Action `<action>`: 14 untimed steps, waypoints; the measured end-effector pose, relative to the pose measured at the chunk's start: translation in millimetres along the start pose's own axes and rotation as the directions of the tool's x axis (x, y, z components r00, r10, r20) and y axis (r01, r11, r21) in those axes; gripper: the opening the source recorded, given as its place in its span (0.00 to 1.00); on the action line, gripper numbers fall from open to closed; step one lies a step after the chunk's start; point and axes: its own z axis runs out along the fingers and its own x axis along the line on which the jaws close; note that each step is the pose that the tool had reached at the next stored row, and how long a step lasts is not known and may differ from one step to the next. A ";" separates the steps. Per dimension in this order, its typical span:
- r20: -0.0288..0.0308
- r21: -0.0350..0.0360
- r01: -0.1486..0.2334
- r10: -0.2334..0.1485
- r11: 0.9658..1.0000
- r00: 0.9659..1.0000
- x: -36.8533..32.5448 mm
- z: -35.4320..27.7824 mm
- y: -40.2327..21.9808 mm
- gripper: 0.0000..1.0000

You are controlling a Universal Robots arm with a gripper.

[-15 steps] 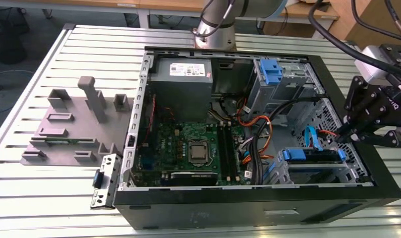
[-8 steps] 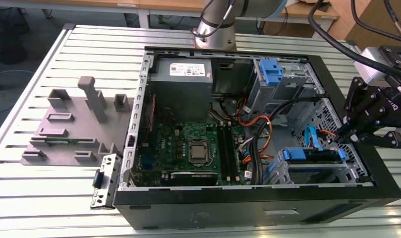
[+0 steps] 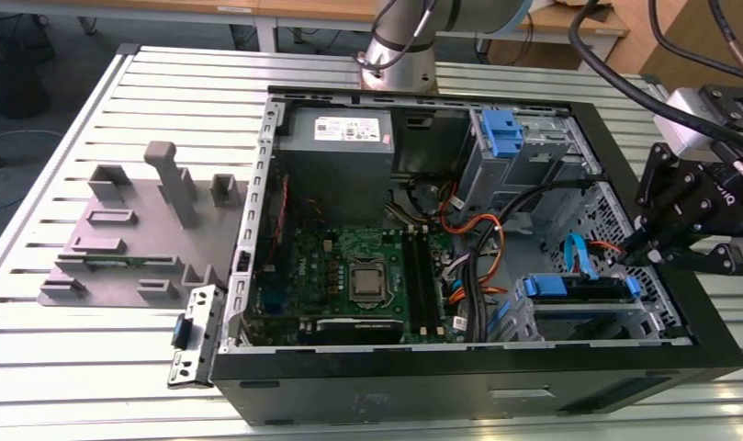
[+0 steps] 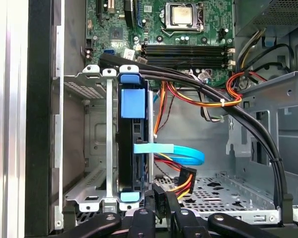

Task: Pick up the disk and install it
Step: 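Insert the second disk wire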

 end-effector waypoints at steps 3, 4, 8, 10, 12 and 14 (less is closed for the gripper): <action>0.000 0.000 0.000 0.000 1.000 1.000 0.1 0.7 4.0 0.23; 0.000 0.000 0.000 0.000 1.000 1.000 0.2 1.0 5.7 0.23; -0.001 0.000 0.000 0.000 1.000 1.000 0.3 1.4 7.6 0.23; -0.001 0.000 0.000 0.000 1.000 1.000 0.2 1.3 7.7 0.23; -0.001 0.000 0.000 0.000 1.000 1.000 0.2 1.4 7.7 0.23; -0.001 0.000 0.000 0.000 1.000 1.000 0.3 1.3 7.8 0.23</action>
